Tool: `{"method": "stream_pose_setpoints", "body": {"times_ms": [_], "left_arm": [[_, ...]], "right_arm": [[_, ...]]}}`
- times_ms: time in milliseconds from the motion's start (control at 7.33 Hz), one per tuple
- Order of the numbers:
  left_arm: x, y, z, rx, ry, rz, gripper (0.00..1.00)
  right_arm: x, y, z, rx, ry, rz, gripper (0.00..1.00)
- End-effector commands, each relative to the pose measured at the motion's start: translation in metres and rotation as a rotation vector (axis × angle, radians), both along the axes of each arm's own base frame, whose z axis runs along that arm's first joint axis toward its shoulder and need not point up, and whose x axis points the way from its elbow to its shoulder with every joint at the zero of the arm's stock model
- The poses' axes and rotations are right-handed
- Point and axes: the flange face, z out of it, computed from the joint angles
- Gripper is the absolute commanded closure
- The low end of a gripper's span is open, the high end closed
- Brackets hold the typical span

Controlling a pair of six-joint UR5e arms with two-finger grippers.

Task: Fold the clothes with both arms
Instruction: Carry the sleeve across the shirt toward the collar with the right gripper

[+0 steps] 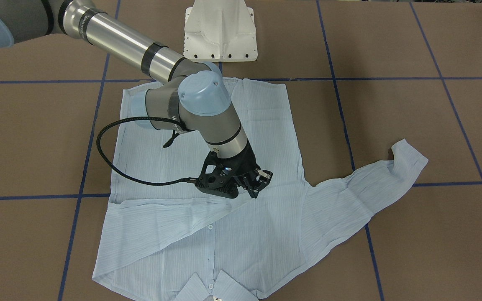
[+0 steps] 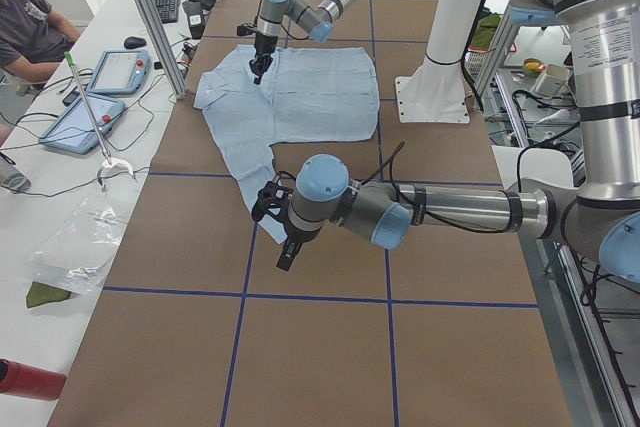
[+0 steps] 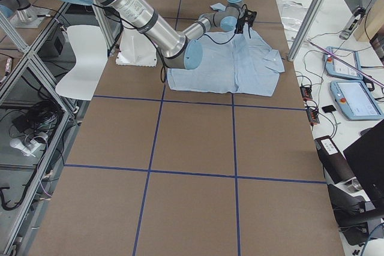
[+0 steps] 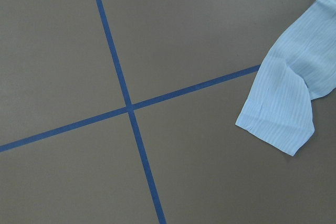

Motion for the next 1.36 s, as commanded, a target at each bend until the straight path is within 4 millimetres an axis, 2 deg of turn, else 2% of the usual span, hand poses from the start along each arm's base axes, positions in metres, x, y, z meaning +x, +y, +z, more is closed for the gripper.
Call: {"method": "stream_pose_setpoints", "body": {"times_ms": [0,136,273,409,545,682,818,955,1091,1227], "left_arm": [[0.000,0.000,-0.001,0.001,0.003,0.000,0.00],[0.000,0.000,-0.002,0.002,0.003,0.000,0.00],[0.002,0.000,-0.001,0.001,0.014,0.009,0.00],[0.009,-0.005,-0.008,0.003,0.070,0.041,0.00],[0.017,-0.007,-0.004,-0.014,0.091,0.061,0.00],[0.021,-0.018,0.013,-0.049,0.089,0.060,0.00],[0.023,-0.046,0.032,-0.099,0.096,0.046,0.00],[0.034,-0.070,0.034,-0.146,0.107,0.027,0.00],[0.060,-0.087,0.028,-0.224,0.121,0.004,0.00],[0.073,-0.100,0.031,-0.240,0.131,-0.010,0.00]], "right_arm": [[-0.010,-0.001,-0.013,-0.019,-0.004,0.024,0.90],[-0.017,0.003,-0.012,-0.010,0.007,0.041,0.21],[-0.028,0.013,-0.013,-0.025,0.003,0.061,0.01],[-0.038,0.024,-0.026,-0.041,-0.016,0.087,0.01],[-0.052,0.039,-0.037,-0.053,-0.031,0.115,0.01],[-0.061,0.050,-0.047,-0.065,-0.046,0.148,0.01],[-0.061,0.051,-0.058,-0.077,-0.061,0.156,0.01],[-0.058,0.053,-0.063,-0.085,-0.074,0.160,0.01],[-0.047,0.060,-0.056,-0.077,-0.091,0.156,0.01],[-0.035,0.065,-0.039,-0.073,-0.095,0.156,0.01]]}}
